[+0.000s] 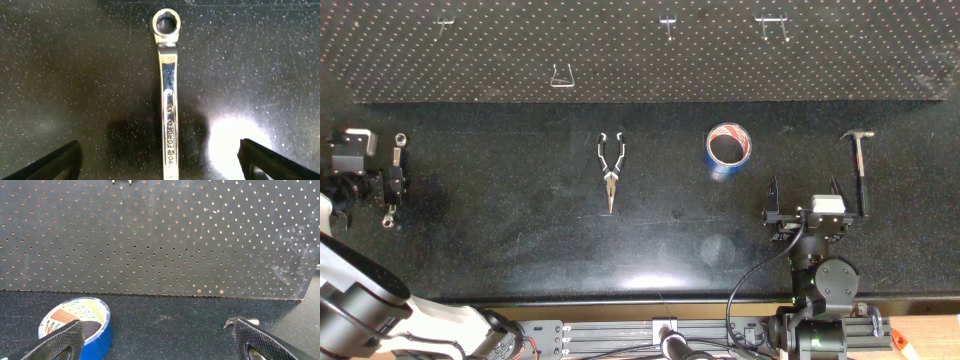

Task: Place Tools Onto Pegboard

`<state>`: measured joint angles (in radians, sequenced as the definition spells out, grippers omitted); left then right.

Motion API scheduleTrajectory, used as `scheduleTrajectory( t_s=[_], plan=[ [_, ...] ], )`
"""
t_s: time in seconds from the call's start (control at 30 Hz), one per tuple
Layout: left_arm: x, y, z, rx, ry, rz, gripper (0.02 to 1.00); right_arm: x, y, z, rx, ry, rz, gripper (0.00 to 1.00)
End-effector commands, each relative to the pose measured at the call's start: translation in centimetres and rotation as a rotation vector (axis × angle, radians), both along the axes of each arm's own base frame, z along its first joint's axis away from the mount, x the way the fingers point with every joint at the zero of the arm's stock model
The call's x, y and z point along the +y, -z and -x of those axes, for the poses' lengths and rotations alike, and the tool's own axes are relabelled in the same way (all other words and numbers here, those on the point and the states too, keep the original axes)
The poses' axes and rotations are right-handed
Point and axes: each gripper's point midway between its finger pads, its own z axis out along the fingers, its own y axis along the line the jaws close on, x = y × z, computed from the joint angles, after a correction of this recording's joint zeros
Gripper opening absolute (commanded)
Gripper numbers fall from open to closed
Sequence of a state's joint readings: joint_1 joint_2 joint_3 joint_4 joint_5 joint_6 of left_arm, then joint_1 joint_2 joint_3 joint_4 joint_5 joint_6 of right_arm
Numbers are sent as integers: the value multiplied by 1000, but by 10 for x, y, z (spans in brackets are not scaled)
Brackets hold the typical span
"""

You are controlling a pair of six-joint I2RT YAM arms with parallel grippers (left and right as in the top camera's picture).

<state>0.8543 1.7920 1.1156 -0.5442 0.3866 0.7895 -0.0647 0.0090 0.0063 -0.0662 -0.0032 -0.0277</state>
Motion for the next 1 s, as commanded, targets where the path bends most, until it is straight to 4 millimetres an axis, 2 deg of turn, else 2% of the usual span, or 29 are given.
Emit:
scheduleTrajectory(
  t_s=[0.03,0.57,0.77,1.0],
  plan=[
    [2,12,-3,12,-29,39,991,1,0,0,-2,-7,-19,954],
    [3,28,2,57,-38,50,996,1,0,0,-2,-7,-19,954],
    [10,33,5,101,-47,-2,996,1,0,0,-2,-7,-19,954],
    [1,34,-3,116,-16,-18,993,1,0,0,-2,-7,-19,954]
  ],
)
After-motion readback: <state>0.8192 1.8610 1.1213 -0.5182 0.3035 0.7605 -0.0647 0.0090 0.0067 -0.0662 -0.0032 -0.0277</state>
